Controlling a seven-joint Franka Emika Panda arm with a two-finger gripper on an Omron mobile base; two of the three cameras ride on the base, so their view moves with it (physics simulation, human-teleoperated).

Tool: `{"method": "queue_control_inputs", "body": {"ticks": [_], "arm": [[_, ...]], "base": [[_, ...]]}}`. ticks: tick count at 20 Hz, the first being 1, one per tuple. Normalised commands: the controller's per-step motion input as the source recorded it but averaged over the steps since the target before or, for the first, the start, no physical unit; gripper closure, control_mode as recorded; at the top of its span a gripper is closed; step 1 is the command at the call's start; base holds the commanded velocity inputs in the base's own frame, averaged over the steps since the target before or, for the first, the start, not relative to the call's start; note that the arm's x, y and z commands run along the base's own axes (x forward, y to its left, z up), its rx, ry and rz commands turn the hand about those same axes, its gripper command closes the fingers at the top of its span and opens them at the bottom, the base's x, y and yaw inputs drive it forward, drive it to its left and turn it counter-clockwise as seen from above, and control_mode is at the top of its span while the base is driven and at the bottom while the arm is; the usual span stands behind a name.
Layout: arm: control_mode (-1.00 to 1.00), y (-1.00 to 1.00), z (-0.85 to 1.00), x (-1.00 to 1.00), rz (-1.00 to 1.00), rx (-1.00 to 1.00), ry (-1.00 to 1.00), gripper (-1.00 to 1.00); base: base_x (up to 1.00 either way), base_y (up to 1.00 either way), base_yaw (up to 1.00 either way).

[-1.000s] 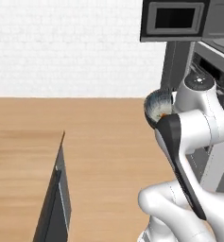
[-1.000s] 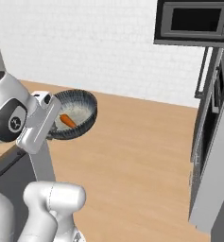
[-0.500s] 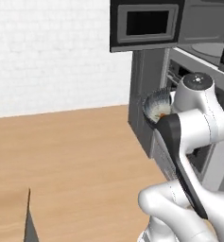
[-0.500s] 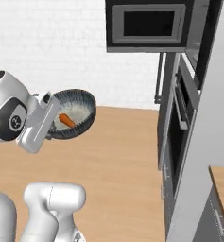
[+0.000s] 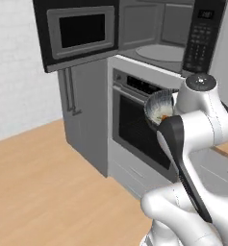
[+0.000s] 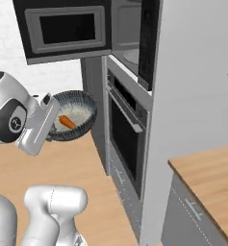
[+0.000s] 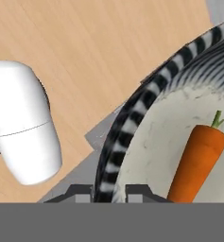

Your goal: Pick the carrot from the sink and place it in the bowl. Then pick the bowl and place it in the microwave. Then close the microwave door and press the start button.

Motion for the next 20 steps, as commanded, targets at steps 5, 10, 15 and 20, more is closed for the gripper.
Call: {"method": "queue_control_inputs", "body": {"ticks": [5, 10, 15, 20], "arm": [[1.00, 0.00, 0.00, 0.00, 0.00, 0.00, 0.00, 1.00], [1.00, 0.00, 0.00, 0.00, 0.00, 0.00, 0.00, 1.00], [1.00, 0.00, 0.00, 0.00, 0.00, 0.00, 0.00, 1.00], [1.00, 0.00, 0.00, 0.00, 0.00, 0.00, 0.00, 1.00]], "base": [[0.25, 0.77, -0.73], [0.00, 0.94, -0.67], [0.03, 1.00, -0.56], [0.42, 1.00, -0.48]]}}
